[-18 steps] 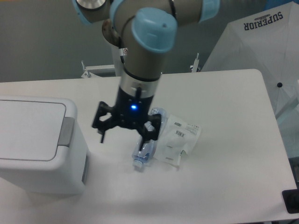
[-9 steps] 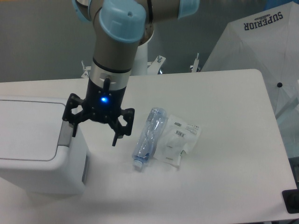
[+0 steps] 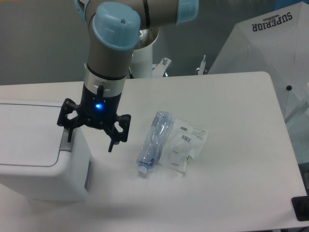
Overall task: Open the trash can
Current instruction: 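Lower the gripper onto the lid edge and push it open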
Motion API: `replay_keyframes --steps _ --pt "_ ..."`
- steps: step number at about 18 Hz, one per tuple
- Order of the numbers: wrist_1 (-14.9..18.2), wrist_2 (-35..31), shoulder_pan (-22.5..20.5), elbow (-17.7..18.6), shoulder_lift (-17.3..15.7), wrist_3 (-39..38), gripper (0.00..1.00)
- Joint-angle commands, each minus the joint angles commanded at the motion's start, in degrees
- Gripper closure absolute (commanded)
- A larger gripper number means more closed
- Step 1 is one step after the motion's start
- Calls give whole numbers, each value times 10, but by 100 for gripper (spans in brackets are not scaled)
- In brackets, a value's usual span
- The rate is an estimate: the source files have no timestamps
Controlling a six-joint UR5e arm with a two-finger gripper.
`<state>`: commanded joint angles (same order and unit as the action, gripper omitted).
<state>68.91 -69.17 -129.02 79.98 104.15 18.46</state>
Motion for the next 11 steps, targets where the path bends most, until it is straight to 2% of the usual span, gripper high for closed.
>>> replay_keyframes --steps 3,11 --pt "-1 -2 1 14 -4 0 0" --pt "-1 0 1 11 -3 -1 0"
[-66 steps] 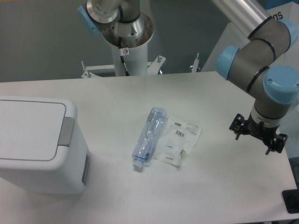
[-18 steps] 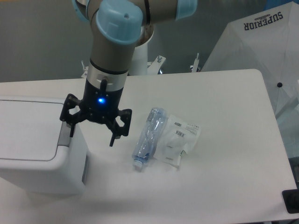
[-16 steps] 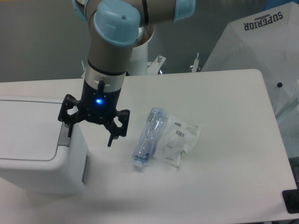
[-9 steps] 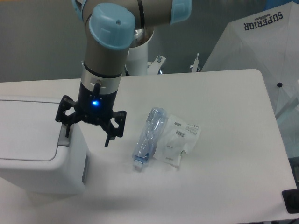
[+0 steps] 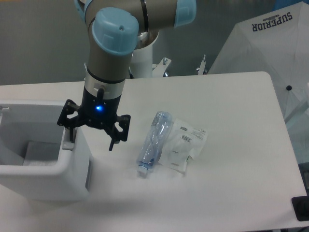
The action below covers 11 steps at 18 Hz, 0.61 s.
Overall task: Open the trash can
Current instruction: 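Lower the gripper onto the lid edge and push it open, then raise the gripper slightly away from the opened trash can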
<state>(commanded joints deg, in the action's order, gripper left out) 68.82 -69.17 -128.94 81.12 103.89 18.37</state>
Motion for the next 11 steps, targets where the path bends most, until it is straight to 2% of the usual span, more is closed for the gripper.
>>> replay_keyframes --steps 6,11 --pt "1 5 -13 -52 1 1 0" --pt "-7 4 -92 -69 3 29 0"
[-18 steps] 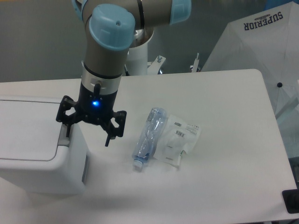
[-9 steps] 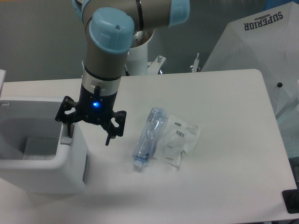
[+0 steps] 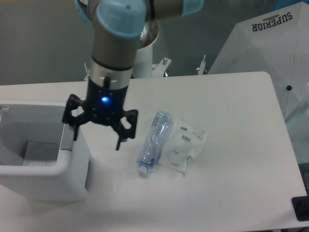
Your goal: Open the trash can
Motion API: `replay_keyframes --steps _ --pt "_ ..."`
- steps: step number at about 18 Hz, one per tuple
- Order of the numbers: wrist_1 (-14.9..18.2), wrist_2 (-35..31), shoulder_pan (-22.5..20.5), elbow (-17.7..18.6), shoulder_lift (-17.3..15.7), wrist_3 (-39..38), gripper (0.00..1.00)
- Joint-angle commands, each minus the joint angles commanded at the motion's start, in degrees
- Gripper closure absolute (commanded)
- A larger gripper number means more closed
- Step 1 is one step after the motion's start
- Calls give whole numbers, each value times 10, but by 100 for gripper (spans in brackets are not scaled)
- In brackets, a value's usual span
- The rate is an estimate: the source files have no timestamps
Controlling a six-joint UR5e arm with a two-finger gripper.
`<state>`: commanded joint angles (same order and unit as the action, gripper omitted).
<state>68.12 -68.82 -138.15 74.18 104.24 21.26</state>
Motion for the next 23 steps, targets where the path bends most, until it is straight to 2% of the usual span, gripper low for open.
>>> replay_keyframes --steps 2,5,9,12,15,18,23 --pt "-9 0 -33 2 10 50 0" --pt "-25 -4 -75 6 45 112 0" --pt "-90 -46 -114 21 86 178 0" --pt "-93 -75 -140 33 107 221 0" --pt "-91 -94 -157 40 122 335 0" --pt "-91 -126 -166 45 135 417 0" --pt "-93 -158 -165 59 145 439 0"
